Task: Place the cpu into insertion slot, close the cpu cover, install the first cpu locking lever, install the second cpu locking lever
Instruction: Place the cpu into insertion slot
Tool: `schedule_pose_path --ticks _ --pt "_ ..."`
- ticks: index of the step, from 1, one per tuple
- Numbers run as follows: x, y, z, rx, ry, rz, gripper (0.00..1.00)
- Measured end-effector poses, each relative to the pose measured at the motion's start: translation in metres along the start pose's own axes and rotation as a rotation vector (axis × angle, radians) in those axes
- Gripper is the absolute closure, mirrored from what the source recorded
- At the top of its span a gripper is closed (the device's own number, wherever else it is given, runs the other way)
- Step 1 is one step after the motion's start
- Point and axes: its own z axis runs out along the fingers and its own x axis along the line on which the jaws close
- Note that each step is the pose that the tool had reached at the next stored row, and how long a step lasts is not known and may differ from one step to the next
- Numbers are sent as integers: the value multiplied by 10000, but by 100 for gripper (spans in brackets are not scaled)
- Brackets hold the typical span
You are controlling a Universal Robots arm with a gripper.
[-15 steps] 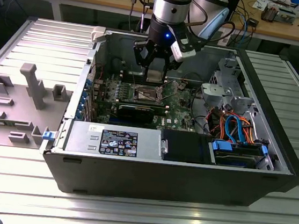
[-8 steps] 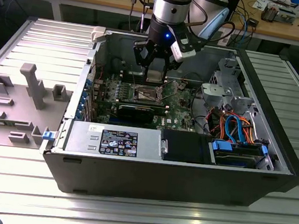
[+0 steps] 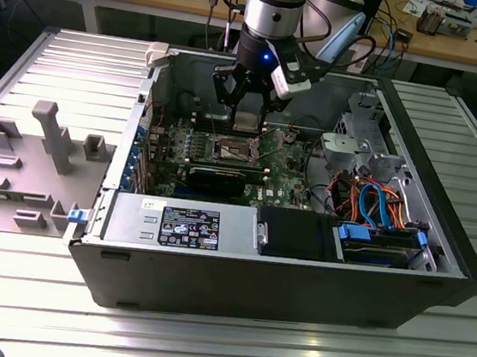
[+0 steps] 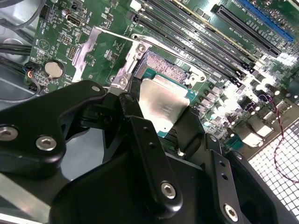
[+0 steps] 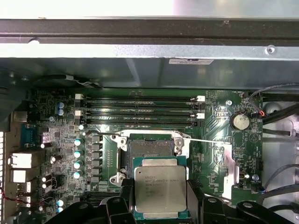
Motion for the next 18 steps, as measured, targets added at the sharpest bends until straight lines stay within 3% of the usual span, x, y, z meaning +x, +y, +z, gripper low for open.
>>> schedule_pose_path --ticks 18 --pt "0 0 4 2 -4 338 46"
